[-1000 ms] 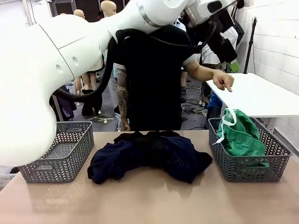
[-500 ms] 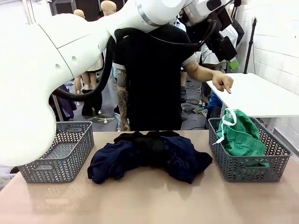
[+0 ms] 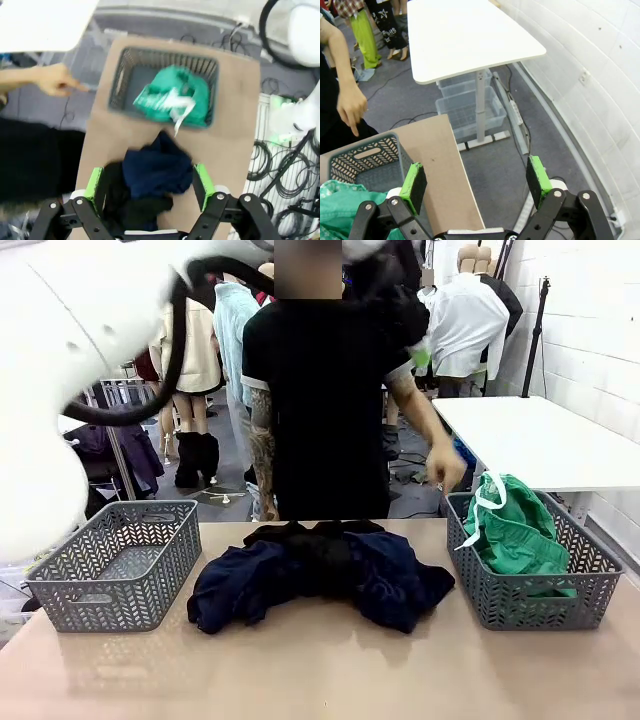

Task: Sort the tops and bottoms.
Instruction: Lift clothes from the center of the table with your right hand.

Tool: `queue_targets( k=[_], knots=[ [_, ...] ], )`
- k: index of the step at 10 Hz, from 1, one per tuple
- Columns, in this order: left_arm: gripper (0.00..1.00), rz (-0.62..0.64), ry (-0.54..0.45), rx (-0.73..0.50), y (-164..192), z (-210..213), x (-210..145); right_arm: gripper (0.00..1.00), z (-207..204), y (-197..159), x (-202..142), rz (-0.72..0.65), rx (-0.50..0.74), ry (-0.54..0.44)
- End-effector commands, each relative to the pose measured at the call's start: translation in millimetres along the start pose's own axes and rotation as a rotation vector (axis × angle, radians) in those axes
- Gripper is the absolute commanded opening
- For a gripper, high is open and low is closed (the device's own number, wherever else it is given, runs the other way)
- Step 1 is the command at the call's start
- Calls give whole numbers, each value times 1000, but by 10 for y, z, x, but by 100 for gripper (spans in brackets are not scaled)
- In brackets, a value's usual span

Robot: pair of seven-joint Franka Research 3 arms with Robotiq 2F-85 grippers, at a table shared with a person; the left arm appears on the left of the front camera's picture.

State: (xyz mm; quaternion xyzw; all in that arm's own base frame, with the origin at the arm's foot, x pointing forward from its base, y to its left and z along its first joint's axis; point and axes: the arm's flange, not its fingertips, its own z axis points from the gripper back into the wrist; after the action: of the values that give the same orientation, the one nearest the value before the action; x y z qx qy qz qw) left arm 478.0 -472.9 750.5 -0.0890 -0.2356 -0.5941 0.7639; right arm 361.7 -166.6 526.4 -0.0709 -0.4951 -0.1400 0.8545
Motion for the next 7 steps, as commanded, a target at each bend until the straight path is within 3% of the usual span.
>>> queue_targets(
  k=[1, 4, 5, 6, 7],
  knots=[
    [89, 108, -10, 88, -604, -240, -1652, 100, -11, 10, -8, -18, 4, 8],
    [89, 396, 13, 30, -918, -331, -3097, 100, -11, 10, -8, -18, 4, 8],
    [89, 443, 140, 58, -1056, -394, -3592, 100, -11, 10, -8, -18, 4, 8],
    [89, 499, 365, 160, -1179, -384, -4049, 100, -11, 10, -8, -18, 4, 8],
    [89, 483, 453, 278, -1248, -274, -4336, 100, -11, 10, -8, -18, 4, 8]
  ],
)
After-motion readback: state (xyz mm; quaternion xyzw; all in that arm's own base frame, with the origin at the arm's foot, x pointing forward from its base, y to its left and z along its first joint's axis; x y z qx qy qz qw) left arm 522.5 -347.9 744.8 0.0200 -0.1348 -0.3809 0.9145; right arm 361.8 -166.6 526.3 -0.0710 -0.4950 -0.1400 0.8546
